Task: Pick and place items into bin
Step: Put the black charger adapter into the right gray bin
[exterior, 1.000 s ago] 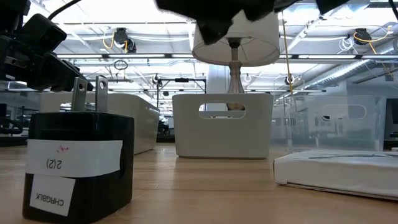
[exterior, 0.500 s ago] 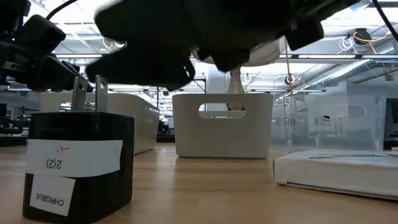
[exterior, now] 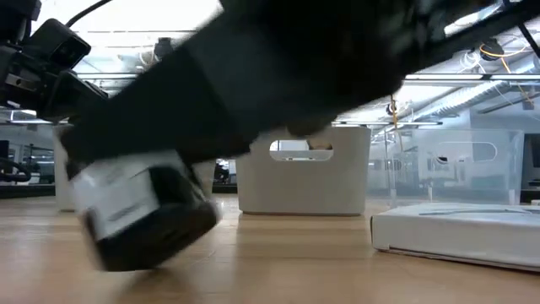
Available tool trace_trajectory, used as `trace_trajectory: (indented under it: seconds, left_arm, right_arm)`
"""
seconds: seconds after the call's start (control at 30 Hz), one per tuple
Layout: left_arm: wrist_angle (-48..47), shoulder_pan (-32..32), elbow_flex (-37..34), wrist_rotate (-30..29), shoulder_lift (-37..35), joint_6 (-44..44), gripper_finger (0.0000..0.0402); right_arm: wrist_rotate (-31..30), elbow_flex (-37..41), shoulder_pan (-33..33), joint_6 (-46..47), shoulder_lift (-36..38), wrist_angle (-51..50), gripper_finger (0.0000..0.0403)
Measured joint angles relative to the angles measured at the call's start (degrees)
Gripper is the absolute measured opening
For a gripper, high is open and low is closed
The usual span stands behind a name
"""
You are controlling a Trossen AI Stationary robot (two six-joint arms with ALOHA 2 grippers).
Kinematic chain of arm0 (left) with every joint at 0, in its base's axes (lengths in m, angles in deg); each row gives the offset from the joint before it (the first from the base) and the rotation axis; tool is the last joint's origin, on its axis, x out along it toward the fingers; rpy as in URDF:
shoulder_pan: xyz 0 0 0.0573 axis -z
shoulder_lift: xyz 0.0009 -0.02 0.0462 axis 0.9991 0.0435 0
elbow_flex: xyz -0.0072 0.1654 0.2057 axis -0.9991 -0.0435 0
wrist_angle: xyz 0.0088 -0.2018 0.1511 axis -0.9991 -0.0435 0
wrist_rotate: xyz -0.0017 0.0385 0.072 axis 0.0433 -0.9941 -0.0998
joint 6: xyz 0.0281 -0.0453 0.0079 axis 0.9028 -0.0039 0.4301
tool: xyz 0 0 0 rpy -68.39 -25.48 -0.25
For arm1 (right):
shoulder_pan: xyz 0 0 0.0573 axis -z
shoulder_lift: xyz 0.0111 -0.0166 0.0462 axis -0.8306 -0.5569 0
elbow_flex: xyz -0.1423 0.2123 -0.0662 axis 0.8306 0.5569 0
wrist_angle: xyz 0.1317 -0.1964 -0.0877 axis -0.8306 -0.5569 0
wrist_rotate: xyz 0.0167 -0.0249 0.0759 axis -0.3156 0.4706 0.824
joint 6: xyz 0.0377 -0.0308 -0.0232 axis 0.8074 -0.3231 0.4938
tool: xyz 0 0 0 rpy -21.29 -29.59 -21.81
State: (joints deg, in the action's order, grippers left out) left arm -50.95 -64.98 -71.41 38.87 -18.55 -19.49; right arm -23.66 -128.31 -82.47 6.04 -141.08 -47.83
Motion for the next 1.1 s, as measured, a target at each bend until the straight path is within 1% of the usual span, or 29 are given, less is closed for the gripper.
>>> trace_trajectory:
  seconds: [0.13,0.3,0.43,0.57,0.67,0.83,0.97,1.1]
  left_arm:
    - [-0.2,0.0,0.0,0.0,0.0,-0.5,0.0031]
    - [-0.2,0.0,0.0,0.0,0.0,0.2,0.0031]
    - [-0.2,0.0,0.0,0.0,0.0,0.5,0.0031]
    - [-0.2,0.0,0.0,0.0,0.0,0.4,0.0031]
    - [-0.2,0.0,0.0,0.0,0.0,0.4,0.0031]
    - [-0.2,0.0,0.0,0.0,0.0,0.0,0.0031]
    - [-0.2,0.0,0.0,0.0,0.0,0.0,0.0031]
    - [-0.2,0.0,0.0,0.0,0.0,-0.4,0.0031]
  right_arm:
    - [-0.9,0.1,0.1,0.3,0.0,-1.2,0.0253]
    - [-5.7,0.1,0.0,0.4,-0.1,-6.3,0.0253]
    - [-6.0,0.1,0.1,2.0,0.0,-6.1,0.0253]
    - [-6.0,0.1,0.1,1.4,0.0,-6.2,0.0248]
    - [-5.7,0.1,0.1,0.2,0.0,-6.1,0.0223]
    - [-4.4,0.1,0.1,-0.1,0.0,-6.0,0.0140]
    - [-4.0,0.1,0.2,-2.0,0.5,-4.7,0.0138]
    - [-5.4,0.1,0.4,-4.5,4.6,-5.2,0.0138]
